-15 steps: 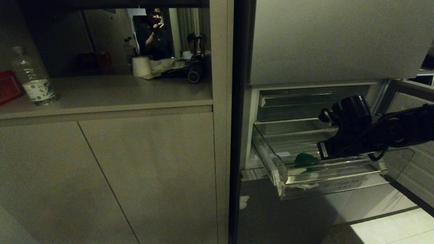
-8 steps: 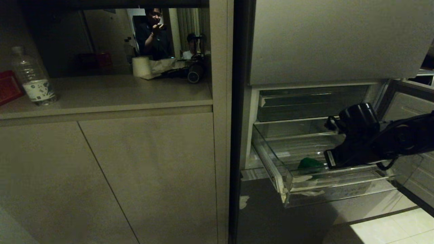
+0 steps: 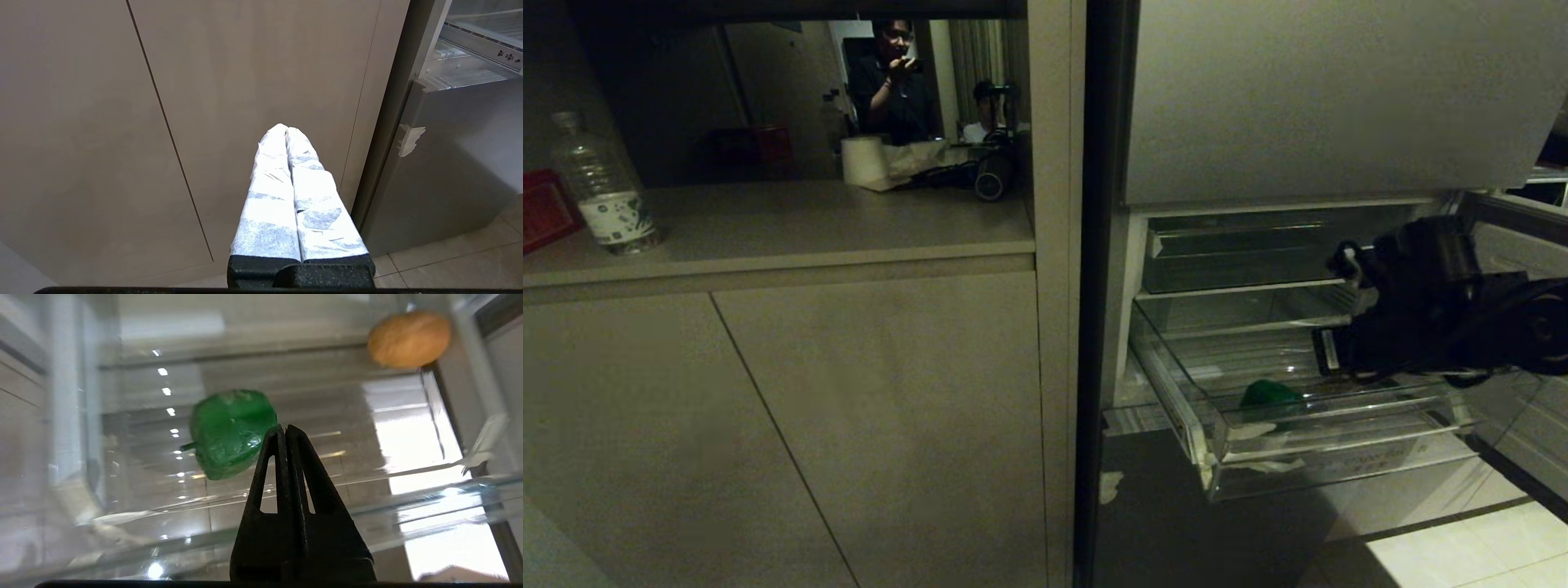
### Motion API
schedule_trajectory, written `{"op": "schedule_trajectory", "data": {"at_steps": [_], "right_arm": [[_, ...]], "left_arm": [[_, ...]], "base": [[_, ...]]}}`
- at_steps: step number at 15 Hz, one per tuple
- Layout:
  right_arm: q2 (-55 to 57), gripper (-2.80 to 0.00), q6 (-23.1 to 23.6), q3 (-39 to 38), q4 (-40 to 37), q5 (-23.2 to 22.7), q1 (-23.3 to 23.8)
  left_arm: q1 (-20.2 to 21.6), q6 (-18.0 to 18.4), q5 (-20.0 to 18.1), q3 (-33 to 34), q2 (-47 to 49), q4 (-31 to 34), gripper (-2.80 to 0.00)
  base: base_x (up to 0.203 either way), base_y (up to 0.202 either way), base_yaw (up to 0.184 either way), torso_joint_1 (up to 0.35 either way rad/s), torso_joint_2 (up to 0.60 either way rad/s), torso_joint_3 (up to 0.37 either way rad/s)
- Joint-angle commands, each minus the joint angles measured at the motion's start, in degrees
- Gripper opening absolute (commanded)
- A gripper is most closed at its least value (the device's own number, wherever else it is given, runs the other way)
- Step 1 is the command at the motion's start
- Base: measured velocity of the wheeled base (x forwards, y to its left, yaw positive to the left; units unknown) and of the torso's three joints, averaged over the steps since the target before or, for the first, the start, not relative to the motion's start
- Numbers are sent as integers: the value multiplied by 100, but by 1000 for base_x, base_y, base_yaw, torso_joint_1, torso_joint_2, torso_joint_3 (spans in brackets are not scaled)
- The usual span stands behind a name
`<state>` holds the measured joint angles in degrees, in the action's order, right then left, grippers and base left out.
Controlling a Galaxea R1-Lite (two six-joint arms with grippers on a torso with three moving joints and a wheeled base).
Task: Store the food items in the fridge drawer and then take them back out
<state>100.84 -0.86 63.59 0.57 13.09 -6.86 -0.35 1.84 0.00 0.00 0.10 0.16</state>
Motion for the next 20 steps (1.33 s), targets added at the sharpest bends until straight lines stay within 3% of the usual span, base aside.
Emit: {"op": "schedule_trajectory", "data": {"at_steps": [1, 5, 8, 14, 20], "right_arm": [[-661, -280, 10, -329, 89, -36, 4], [-1775, -280, 9, -1364, 133, -219, 59], [-1988, -280, 19, -1620, 137, -611, 71], [-1181, -280, 16, -1348, 141, -700, 69], [93, -280, 17, -520, 137, -694, 80]], "left_arm": [[0, 0, 0, 0, 8, 2, -280], [0, 0, 0, 0, 8, -5, -280], [0, 0, 0, 0, 8, 2, -280], [0, 0, 0, 0, 8, 2, -280], [0, 0, 0, 0, 8, -7, -280]], "base": [[0, 0, 0, 0, 0, 0], [0, 0, 0, 0, 0, 0], [0, 0, 0, 0, 0, 0], [0, 0, 0, 154, -340, -192], [0, 0, 0, 161, -341, -189]]}}
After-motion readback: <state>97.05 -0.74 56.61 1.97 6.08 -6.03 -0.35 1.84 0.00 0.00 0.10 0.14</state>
